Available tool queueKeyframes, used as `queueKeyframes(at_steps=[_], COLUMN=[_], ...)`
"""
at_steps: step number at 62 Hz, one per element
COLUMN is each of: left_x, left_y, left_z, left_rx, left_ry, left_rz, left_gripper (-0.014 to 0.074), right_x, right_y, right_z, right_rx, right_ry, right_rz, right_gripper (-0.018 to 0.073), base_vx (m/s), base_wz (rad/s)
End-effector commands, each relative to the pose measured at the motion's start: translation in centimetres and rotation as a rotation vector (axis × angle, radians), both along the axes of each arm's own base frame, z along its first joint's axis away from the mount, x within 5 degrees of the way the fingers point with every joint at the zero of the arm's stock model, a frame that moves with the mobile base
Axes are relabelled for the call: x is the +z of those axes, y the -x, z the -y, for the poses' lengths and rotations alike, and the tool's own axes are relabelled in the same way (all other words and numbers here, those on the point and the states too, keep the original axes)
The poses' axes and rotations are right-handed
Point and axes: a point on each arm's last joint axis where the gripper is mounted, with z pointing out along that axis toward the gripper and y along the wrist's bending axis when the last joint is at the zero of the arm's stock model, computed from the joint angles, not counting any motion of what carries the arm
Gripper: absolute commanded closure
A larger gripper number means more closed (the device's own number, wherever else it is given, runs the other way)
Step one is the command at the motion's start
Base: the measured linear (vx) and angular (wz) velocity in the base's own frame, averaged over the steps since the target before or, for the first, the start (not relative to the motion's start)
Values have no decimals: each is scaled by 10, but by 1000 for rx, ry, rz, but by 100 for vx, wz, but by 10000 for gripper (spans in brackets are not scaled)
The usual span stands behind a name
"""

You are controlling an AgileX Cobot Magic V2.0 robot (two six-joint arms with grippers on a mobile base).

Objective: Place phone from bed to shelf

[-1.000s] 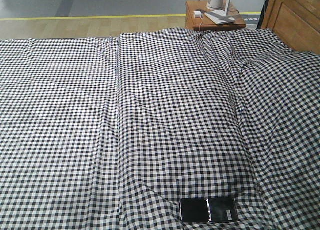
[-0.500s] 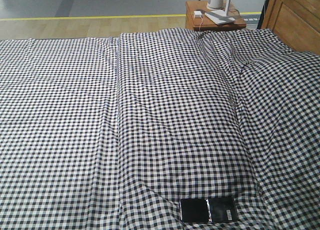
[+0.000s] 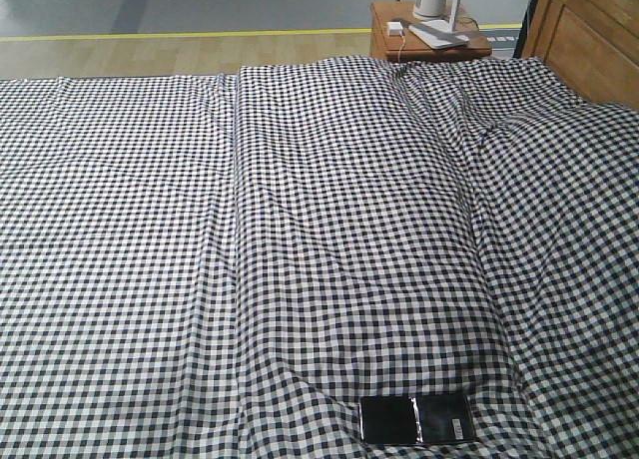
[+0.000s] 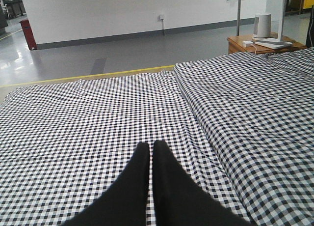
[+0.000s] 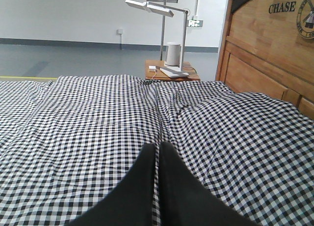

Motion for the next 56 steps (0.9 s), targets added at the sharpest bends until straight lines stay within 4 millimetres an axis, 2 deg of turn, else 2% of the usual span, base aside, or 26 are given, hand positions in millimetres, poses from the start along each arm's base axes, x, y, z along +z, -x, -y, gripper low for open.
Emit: queueKeyframes(at_steps=[1, 7, 20, 25, 42, 48, 56], left_x=[16, 16, 16, 16, 16, 16, 16], left_y=[1, 1, 1, 1, 1, 1, 1], left_z=[0, 0, 0, 0, 0, 0, 0], left_rx=[-4, -4, -4, -4, -4, -4, -4], left_ry=[4, 4, 4, 4, 4, 4, 4], left_rz=[108, 108, 108, 108, 108, 108, 108], left_gripper=[596, 596, 596, 596, 596, 596, 596], right_x=[6, 10, 44, 59, 137, 161, 185], right_y=[0, 0, 9, 13, 43, 46, 34], right_z=[1, 1, 1, 1, -1, -1, -2], right_rx=[-7, -9, -21, -22, -20, -15, -6], right_ry=[9, 8, 27, 30, 39, 36, 27], right_rz=[89, 135, 490, 554, 743, 685, 474], right_gripper=[563, 563, 563, 563, 563, 563, 559], base_vx=[0, 0, 0, 0, 0, 0, 0], base_wz=[0, 0, 0, 0, 0, 0, 0])
